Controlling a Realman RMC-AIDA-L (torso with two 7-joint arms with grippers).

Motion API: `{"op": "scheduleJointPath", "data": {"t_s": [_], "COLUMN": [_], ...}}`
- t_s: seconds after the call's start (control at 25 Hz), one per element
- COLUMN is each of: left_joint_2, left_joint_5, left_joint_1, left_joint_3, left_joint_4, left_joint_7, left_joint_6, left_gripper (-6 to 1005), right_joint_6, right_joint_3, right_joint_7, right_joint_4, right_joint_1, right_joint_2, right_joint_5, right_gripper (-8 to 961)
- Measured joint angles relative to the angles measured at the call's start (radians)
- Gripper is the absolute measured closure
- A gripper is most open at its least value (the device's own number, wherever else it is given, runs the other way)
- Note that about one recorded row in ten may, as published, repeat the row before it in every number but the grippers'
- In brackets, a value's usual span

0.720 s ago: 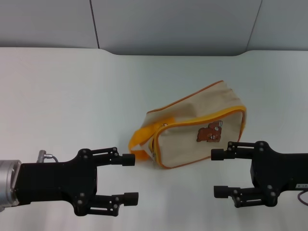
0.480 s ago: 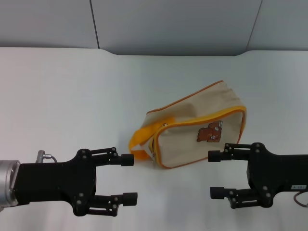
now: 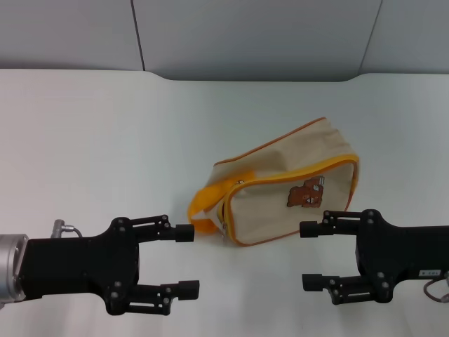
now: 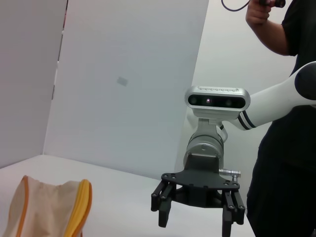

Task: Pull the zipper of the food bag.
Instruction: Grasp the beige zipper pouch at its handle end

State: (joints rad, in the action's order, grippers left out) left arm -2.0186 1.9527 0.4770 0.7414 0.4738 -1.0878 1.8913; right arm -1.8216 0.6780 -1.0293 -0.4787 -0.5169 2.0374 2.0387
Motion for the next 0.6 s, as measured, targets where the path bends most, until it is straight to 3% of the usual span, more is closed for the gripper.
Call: {"op": "scheduleJointPath", "data": {"t_s": [0.32,0.48,0.6], "left_joint_2": [-0.006,-0.041,-0.055], "left_joint_5": [-0.010,-0.012,-0.013], "left_joint_1": [0.000,0.005,0.021], "left_joint_3": [-0.022,-0.055,-0.058], "left_joint_4": [-0.004,-0.002,-0.035], "left_joint_7": [0.000,0.013,0.058], "left_joint_6": [-0.042,-0.143,-0.217], "left_gripper": [197,198,200], "right_joint_6": [-0.001,-0.003,-0.010], "right_joint_3": [0.000,-0.002,-0.006], "right_joint_7": [0.000,0.000,0.000], "right_joint_4": [-0.001,0.000,0.000], "right_joint_1": [0.002,0.007,0.012], "right_joint_2": [-0.002,-0.008,-0.014], "right_joint_5": [0.000,0.000,0.000], "right_gripper": [211,215,218]}}
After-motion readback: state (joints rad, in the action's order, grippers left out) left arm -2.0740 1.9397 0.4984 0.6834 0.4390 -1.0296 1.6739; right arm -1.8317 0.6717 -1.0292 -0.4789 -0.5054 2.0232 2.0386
